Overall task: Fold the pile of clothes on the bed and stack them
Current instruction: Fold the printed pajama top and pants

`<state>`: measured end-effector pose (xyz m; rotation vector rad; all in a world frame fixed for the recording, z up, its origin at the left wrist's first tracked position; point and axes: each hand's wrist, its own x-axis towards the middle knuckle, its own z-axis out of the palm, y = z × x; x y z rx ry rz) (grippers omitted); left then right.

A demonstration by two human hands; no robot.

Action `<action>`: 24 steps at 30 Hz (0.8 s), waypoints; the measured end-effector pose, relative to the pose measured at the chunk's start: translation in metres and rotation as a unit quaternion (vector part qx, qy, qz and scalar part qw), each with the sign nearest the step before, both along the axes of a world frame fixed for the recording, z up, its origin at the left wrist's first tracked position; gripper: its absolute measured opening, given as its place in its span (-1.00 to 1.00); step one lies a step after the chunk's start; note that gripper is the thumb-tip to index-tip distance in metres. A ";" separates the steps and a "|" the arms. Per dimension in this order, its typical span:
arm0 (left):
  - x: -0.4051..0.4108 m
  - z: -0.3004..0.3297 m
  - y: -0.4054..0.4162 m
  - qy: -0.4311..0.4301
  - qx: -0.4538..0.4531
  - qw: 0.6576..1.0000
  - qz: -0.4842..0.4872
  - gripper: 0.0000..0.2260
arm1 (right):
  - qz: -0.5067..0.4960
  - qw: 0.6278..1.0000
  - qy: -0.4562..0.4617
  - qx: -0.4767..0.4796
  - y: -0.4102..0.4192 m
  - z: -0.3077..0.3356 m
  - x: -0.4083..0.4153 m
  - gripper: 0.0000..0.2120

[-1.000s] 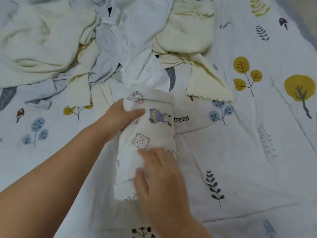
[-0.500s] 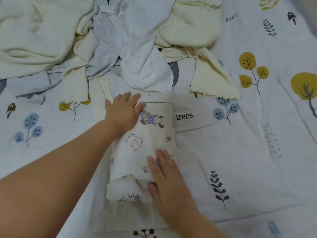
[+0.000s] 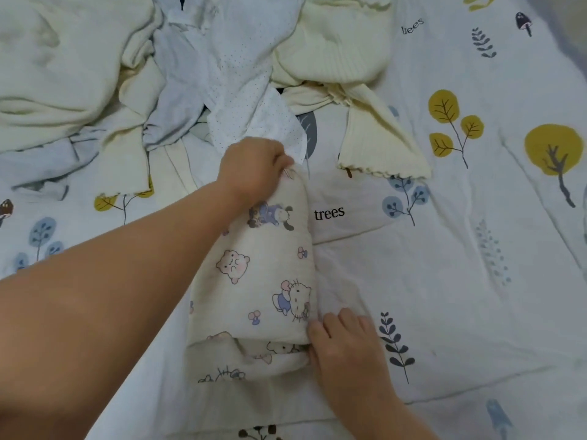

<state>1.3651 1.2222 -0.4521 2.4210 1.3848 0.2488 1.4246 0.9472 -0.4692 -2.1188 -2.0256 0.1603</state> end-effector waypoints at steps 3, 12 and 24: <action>-0.012 0.005 0.021 -0.011 -0.019 0.994 0.108 -0.69 | 0.017 0.999 0.007 0.043 -0.017 -0.004 0.003 -0.88; -0.061 0.003 0.002 -0.094 -0.191 0.953 0.218 -0.67 | -0.014 0.993 0.100 0.053 0.016 0.034 -0.022 -0.66; -0.079 -0.003 0.005 -0.150 -0.198 0.916 0.315 -0.71 | 0.099 0.971 0.161 0.149 0.037 0.031 -0.071 -0.77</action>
